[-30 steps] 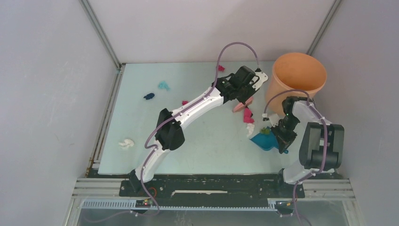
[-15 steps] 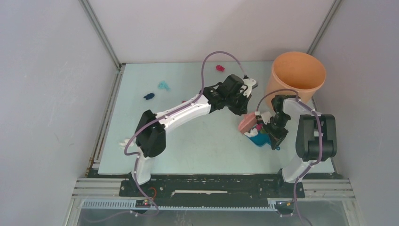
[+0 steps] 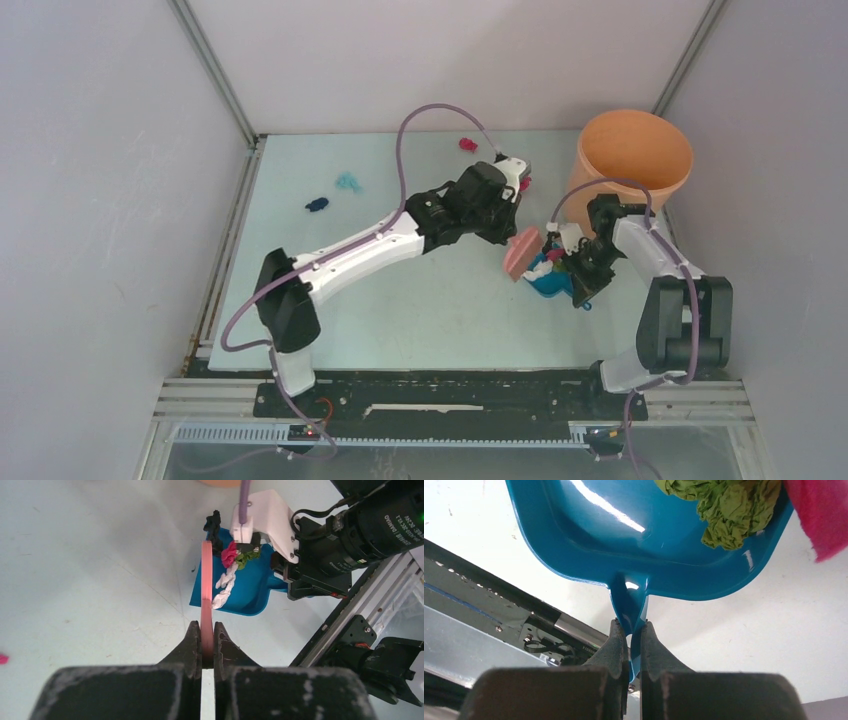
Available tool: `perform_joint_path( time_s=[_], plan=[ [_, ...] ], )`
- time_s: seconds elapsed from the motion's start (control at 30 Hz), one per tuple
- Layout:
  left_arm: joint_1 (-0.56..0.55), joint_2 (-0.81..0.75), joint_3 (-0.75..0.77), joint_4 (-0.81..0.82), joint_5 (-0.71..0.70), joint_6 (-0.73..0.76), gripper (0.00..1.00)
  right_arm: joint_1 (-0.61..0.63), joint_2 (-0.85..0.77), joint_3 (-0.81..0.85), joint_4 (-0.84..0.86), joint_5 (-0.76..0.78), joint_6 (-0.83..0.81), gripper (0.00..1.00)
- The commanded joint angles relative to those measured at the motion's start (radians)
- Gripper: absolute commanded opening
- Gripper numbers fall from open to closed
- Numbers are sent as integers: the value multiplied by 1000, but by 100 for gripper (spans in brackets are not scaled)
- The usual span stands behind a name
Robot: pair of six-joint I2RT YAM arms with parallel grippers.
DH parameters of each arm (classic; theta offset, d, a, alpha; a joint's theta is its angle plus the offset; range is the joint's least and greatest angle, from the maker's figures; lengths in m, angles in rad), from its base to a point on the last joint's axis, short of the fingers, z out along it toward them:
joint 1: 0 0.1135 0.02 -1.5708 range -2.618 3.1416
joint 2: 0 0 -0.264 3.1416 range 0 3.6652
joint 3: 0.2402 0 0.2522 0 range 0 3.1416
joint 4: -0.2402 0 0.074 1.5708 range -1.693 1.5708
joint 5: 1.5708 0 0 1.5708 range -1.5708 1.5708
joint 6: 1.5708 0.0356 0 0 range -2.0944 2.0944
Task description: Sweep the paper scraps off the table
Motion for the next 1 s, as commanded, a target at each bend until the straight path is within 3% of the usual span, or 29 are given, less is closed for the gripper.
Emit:
perform_joint_path(
  time_s=[0.0,0.37,0.6,0.77,0.97],
  plan=[
    [-3,-153,-28,30,-130,-30,0,-5,-75,-31,50,-73,-10,0],
    [-5,-400,-156,34,-265,-13,0,-2,-130,-56,132,-136,-8,0],
    [14,-475,-241,16,-347,35,0,9,-165,-57,111,-120,-6,0],
    [54,-345,-148,-8,-312,173,0,9,-157,-56,74,-55,6,0],
    [58,-63,50,-15,-232,326,0,9,-93,-56,37,14,8,0]
  ],
)
